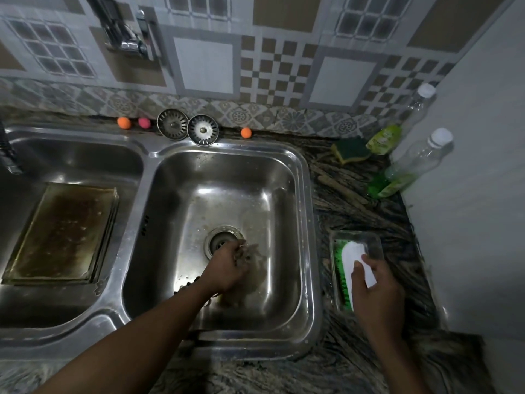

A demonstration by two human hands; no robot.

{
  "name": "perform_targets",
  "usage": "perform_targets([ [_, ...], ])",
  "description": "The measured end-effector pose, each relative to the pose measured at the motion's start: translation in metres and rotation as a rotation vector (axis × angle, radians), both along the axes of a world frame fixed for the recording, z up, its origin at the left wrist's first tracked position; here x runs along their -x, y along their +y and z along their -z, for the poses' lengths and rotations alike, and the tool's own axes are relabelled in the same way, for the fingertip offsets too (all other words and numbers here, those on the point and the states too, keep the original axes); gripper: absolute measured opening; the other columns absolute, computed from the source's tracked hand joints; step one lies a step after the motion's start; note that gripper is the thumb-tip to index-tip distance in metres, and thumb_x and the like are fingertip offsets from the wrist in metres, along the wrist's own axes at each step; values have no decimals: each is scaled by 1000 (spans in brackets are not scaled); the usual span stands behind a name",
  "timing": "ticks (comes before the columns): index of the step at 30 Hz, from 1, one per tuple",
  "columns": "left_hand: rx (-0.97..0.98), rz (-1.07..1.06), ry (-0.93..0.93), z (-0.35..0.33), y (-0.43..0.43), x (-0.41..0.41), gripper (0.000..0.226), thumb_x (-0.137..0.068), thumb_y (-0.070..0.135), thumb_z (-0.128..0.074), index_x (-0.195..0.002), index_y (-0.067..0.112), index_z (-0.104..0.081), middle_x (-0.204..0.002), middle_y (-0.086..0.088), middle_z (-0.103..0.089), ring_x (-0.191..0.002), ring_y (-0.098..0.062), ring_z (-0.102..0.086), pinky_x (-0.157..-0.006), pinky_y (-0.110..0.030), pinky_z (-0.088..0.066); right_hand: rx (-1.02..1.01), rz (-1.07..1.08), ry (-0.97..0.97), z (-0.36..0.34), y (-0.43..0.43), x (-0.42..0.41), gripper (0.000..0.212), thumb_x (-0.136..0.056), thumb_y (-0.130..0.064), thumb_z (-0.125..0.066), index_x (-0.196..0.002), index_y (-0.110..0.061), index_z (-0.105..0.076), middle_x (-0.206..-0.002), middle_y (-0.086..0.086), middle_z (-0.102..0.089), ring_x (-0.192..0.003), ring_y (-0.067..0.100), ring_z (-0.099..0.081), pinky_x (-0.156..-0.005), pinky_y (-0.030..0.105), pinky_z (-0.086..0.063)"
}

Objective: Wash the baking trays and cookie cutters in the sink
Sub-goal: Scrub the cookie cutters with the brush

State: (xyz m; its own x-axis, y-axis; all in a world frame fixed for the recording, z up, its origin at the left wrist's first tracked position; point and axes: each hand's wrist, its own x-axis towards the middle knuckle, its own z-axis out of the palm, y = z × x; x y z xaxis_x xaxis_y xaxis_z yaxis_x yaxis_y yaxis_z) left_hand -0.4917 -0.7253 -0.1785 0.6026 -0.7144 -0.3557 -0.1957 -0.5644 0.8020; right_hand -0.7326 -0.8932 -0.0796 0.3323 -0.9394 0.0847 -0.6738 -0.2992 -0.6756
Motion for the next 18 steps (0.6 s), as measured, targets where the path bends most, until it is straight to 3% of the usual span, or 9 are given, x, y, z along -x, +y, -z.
perform_targets([
  [4,46,-133,107,1,-3,3,51,-79,6,-74,-126,16,-60,-108,4,-64,-97,-9,-62,-78,-6,-44,11,10,38,6,-2,0,25,-93,-27,-61,-114,-15,-67,-115,8,-70,-104,31,-65,-80,37,-53],
  [8,162,-275,292,-7,-10,7,45,-78,0,-75,-117,18,-63,-103,5,-65,-85,-11,-64,-72,-20,-53,39,1,68,7,-6,-3,24,-92,-27,-62,-112,-16,-70,-109,8,-72,-96,31,-67,-74,37,-56],
  [12,229,-336,459,-19,-17,6,42,-81,8,-78,-116,25,-64,-111,-2,-66,-70,-11,-69,-56,-24,-51,-13,-47,63,3,-10,0,23,-91,-26,-64,-111,-15,-71,-103,7,-74,-82,31,-69,-69,31,-52],
  [16,315,-366,541,-33,-18,0,51,-81,9,-78,-124,30,-63,-116,2,-66,-82,-15,-72,-65,-31,-57,11,-29,-87,-24,-10,-11,23,-90,-18,-66,-110,-9,-72,-111,10,-71,-100,22,-64,-84,28,-43],
  [18,341,-362,528,-41,-19,-4,54,-80,5,-78,-126,27,-63,-106,1,-70,-81,-14,-70,-68,-33,-58,-6,-82,-165,-42,-5,-30,21,-89,-19,-67,-109,-14,-72,-112,5,-70,-101,11,-60,-86,25,-43],
])
